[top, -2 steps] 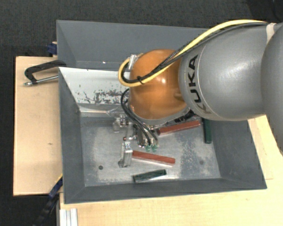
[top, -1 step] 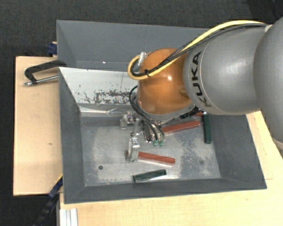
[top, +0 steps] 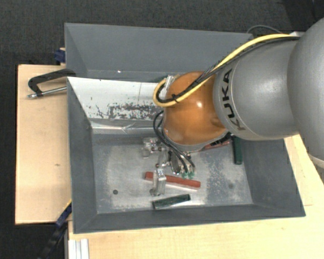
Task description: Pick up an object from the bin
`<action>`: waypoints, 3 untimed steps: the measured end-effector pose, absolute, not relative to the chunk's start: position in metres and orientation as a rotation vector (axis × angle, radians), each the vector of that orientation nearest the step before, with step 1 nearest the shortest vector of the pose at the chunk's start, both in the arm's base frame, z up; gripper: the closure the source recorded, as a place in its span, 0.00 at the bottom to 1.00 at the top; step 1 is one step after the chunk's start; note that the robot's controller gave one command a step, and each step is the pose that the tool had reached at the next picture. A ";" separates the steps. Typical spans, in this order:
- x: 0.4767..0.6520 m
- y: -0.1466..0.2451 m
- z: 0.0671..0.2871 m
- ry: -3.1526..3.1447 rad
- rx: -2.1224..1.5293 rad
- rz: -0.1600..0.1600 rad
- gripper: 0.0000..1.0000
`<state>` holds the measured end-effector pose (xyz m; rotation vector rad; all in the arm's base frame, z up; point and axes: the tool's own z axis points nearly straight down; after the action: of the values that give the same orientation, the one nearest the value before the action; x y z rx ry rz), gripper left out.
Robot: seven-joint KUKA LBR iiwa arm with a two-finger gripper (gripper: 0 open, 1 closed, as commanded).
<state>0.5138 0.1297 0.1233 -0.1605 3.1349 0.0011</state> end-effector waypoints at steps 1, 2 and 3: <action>0.519 0.082 0.127 3.115 -0.381 0.004 0.00; 0.508 0.077 0.090 3.117 -0.357 -0.004 0.00; 0.506 0.072 0.073 3.135 -0.196 0.001 1.00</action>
Offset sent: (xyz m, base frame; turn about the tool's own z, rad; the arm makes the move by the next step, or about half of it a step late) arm -0.0161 -0.0362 -0.0533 -0.1232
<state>0.5059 0.0724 0.0727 -0.1959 3.1348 0.0013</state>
